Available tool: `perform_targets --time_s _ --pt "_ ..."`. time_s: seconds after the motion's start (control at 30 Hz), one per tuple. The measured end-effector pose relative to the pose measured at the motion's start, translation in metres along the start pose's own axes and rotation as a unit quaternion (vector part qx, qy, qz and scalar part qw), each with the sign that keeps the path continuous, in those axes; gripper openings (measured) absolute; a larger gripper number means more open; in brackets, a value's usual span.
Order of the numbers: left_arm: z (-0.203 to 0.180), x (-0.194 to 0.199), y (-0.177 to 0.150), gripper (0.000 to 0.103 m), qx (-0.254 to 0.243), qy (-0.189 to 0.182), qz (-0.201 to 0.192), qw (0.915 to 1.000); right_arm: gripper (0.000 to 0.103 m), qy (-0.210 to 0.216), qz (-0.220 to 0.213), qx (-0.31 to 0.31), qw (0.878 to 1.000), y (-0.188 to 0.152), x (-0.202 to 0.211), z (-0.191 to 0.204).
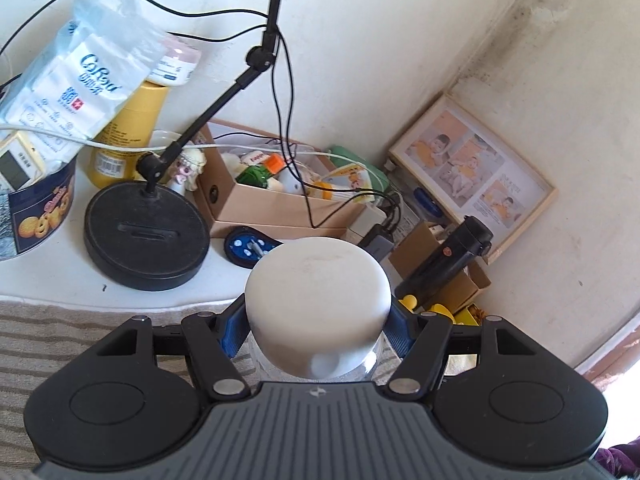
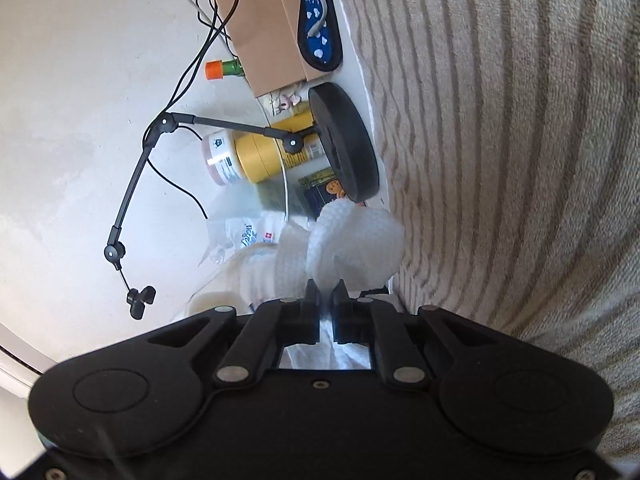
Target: Clean container
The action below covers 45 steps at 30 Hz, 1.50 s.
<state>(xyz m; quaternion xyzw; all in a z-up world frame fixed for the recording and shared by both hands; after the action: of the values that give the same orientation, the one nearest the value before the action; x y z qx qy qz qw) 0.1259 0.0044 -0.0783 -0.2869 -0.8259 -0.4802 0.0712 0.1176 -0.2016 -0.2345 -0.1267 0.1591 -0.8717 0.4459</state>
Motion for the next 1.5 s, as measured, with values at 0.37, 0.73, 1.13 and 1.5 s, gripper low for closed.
perform_targets --time_s 0.37,0.73,1.13,1.5 --pt "-0.010 -0.002 -0.006 0.067 0.006 -0.025 0.008 0.9997 0.006 0.036 -0.048 -0.012 0.998 0.019 0.011 0.017" --pt "-0.019 -0.003 -0.005 0.067 0.024 -0.042 0.000 0.9989 0.006 0.008 -0.038 -0.017 0.999 0.012 -0.002 0.005" --pt "0.004 -0.001 -0.002 0.067 0.030 -0.009 -0.019 0.9993 0.006 -0.018 0.014 -0.017 1.000 -0.015 -0.007 -0.005" --pt "-0.002 0.000 -0.008 0.067 0.033 -0.029 -0.004 0.9990 0.006 0.017 -0.040 -0.026 0.999 0.004 0.010 0.007"
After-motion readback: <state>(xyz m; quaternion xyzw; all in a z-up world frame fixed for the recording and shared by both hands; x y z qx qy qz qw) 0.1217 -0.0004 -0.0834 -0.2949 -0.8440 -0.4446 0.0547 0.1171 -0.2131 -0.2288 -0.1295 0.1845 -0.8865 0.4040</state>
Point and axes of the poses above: each gripper's, at about its wrist camera, not at the fingertips, and x roughly against the way its jaws point, z to its left, y to its top, the point moved 7 cm from there along -x, roughly the way its jaws point, and after that the axes turned 9 degrees about -z, right-handed, at the moved point
